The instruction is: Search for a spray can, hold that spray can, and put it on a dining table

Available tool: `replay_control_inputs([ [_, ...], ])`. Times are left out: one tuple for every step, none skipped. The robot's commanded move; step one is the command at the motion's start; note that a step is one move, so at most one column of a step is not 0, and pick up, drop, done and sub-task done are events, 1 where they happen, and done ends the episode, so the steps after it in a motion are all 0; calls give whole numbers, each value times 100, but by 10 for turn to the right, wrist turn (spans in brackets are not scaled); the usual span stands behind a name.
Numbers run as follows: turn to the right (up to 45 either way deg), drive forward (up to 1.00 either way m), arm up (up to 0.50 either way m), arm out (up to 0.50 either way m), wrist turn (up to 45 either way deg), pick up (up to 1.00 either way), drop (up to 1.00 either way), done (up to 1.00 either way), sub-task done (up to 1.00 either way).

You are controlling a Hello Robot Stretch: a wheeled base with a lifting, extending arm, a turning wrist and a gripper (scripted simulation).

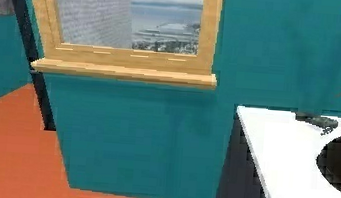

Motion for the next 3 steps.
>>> replay_control_inputs([
  [-450, 0, 0, 0, 0, 0, 0, 0, 0],
  [-90, 0, 0, 0, 0, 0, 0, 0, 0],
  [450, 0, 0, 0, 0, 0, 0, 0, 0],
])
